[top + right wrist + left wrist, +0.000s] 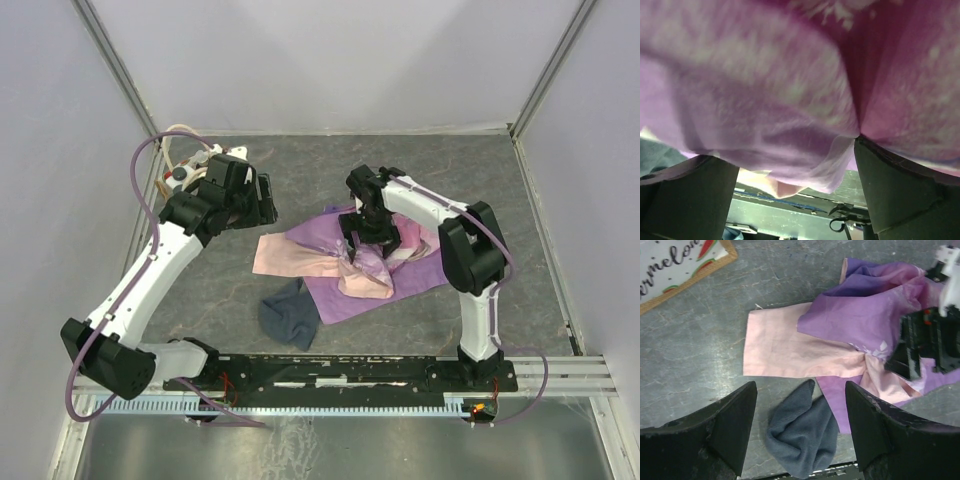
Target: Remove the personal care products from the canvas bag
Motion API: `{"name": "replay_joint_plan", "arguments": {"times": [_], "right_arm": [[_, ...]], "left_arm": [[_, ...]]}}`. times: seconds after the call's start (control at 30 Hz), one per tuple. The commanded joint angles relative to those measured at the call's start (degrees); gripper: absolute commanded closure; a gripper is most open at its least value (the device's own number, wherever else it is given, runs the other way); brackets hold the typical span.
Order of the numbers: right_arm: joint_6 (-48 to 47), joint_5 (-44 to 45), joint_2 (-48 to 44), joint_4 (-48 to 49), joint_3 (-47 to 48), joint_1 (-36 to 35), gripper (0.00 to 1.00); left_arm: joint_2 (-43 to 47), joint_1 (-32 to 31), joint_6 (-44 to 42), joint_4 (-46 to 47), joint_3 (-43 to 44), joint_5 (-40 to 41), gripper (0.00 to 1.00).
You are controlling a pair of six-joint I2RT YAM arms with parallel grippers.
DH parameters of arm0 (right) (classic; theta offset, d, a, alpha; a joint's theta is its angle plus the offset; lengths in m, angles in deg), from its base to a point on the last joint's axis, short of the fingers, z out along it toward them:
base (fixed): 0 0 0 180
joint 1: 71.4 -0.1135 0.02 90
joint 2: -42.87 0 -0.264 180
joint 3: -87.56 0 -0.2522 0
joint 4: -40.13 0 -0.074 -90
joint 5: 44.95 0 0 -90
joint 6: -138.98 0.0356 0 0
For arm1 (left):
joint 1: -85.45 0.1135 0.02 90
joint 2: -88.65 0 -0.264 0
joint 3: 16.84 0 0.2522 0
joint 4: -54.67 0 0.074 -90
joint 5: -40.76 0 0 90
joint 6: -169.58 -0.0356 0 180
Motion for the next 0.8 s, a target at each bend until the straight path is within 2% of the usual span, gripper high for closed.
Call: {"name": "replay_joint_plan", "arguments": {"times": [0.0,0.2,0.3,0.4,0.53,0.63,0.77], "right_arm": [[-1.2,5.0,5.6,-5.0,6.9,0.2,0.00],[0.0,12.9,14.4,-9.3,14.1,2.6,0.00],[3.6,11.4,14.6,-7.4,10.9,8.4,0.00],[8.1,9.5,10.1,-0.5,2.3,17.1,0.00],[11.0,10.7,3.6,2.7,-7.4,29.9,0.00],[12.2,18.1,-1.4,1.0,-10.3,38.7,0.00],[14.5,31.3,-10.0,-1.0,-12.2,46.4,0.00]], "left_arm": [[0.8,0.1,3.3,3.9,-0.1,-4.0,0.22],[-0.2,0.1,3.4,3.3,-0.9,-5.3,0.22],[1.0,0.1,3.3,2.7,-1.3,-4.7,0.22],[2.3,0.1,2.7,2.1,-0.5,-2.6,0.22],[2.8,0.2,2.1,2.0,0.6,-2.0,0.21],[2.4,0.2,1.8,1.9,0.4,-2.9,0.21],[2.0,0.2,2.1,2.1,-0.6,-4.0,0.21]]}}
